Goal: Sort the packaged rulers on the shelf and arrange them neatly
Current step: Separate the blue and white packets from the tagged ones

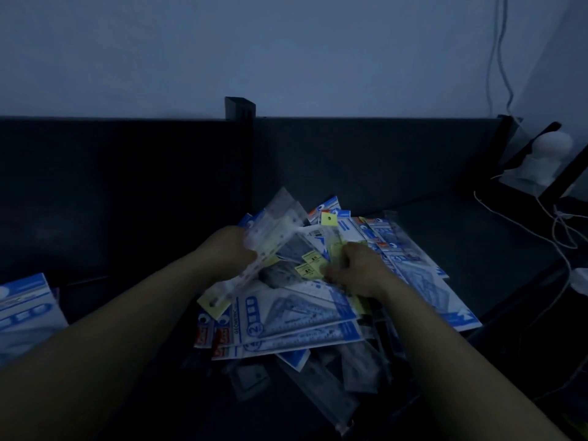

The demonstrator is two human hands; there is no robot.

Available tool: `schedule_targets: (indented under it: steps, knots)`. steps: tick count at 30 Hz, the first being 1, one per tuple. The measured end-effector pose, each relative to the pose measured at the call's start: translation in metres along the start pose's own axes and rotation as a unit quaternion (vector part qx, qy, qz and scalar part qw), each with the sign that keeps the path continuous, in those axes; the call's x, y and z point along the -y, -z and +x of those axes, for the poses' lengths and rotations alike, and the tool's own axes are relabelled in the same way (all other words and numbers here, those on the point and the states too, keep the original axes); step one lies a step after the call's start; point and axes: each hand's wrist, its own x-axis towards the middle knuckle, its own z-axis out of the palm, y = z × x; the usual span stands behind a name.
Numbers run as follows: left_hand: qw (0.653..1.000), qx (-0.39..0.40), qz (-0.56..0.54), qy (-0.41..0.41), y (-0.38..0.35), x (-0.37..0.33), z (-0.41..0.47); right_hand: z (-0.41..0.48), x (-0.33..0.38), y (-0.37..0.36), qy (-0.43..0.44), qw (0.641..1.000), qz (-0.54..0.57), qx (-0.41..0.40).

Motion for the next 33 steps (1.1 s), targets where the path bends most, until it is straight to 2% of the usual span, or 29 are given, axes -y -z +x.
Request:
schedule_targets:
  steps: [6, 10, 16, 21, 26, 31, 33]
  knots:
    - [1.0, 0.003, -0.031, 0.002, 0.009, 0.009, -0.019, -0.013, 0.01, 0.004, 0.031, 0.978, 0.208, 0.015]
    - [0.998, -0.004, -0.055, 0.024, 0.012, 0.016, -0.029, -0.023, 0.021, -0.008, 0.06, 0.987, 0.137, 0.06]
    - [0.993, -0.002, -0.09, 0.076, 0.015, 0.025, -0.043, -0.023, 0.019, -0.007, 0.045, 0.99, 0.131, -0.003]
    - [0.992, -0.013, -0.1, 0.071, 0.01, 0.025, -0.05, -0.02, 0.018, -0.005, -0.021, 0.986, 0.143, -0.084]
    - [0.994, -0.026, -0.082, 0.062, 0.007, 0.024, -0.053, -0.016, 0.026, -0.01, -0.028, 0.992, 0.123, -0.001]
    - [0.994, -0.061, -0.083, 0.044, 0.011, 0.024, -0.048, 0.0, 0.032, -0.005, -0.055, 0.986, 0.14, -0.072]
    - [0.995, -0.058, -0.075, 0.045, 0.011, 0.023, -0.044, 0.006, 0.035, -0.007, -0.044, 0.992, 0.115, -0.035]
